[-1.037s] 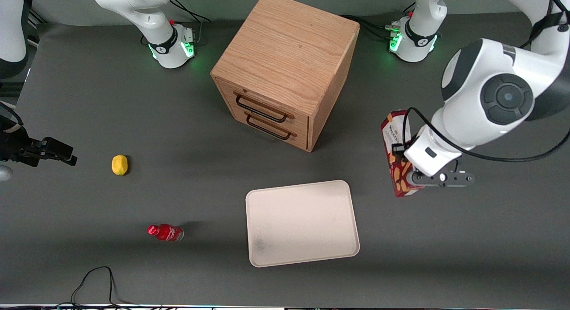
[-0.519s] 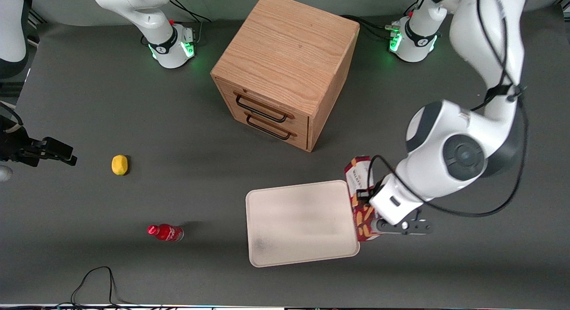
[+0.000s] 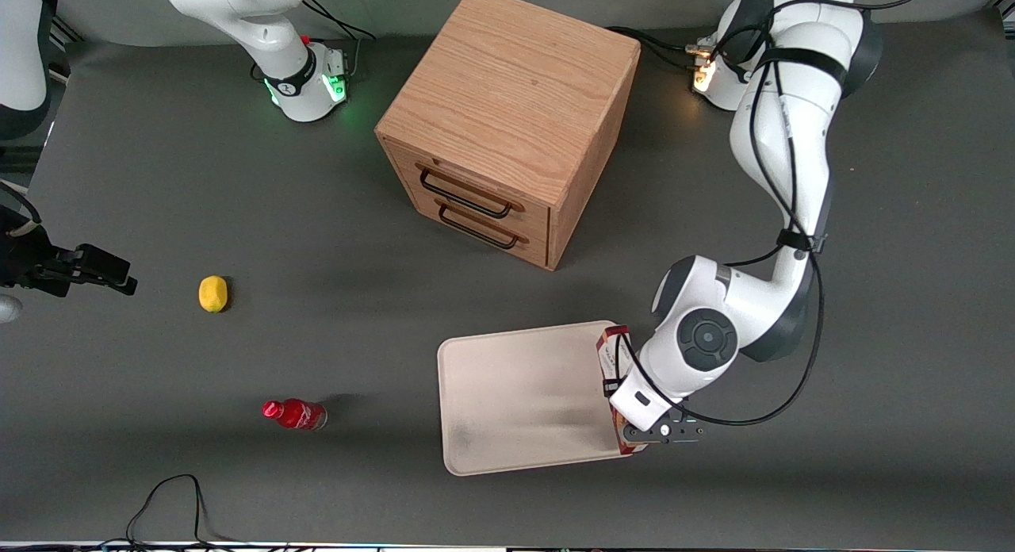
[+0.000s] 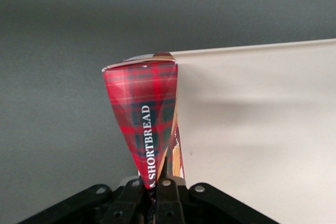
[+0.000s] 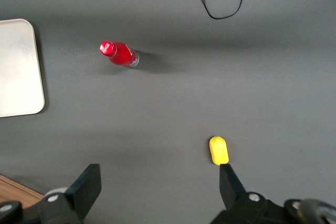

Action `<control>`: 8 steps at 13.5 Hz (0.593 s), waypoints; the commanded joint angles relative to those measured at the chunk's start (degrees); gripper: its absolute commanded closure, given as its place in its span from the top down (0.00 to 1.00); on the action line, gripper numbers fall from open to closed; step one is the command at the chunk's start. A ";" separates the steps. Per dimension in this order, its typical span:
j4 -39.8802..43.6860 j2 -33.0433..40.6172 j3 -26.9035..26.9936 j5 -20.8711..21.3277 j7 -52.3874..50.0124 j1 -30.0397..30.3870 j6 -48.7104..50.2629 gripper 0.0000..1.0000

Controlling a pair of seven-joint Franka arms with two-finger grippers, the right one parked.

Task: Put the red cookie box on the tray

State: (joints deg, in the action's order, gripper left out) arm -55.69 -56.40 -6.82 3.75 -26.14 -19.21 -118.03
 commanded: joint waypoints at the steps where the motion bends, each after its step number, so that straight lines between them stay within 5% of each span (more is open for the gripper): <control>1: 2.95 -1.43 1.89 0.91 -2.25 -2.23 0.95 0.00; 2: 2.52 -1.52 2.07 0.91 -2.51 -2.32 0.87 0.00; 3: 2.25 -1.52 2.16 1.08 -2.34 -2.49 0.78 0.27; 4: 1.55 -1.26 2.07 2.47 -2.34 -2.50 -0.18 0.94; 8: 1.28 -0.64 1.89 3.10 -2.16 -2.32 -0.54 1.00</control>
State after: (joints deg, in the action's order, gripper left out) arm -55.08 -57.28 -5.77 5.77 -26.96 -20.70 -118.60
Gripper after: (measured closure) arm 0.476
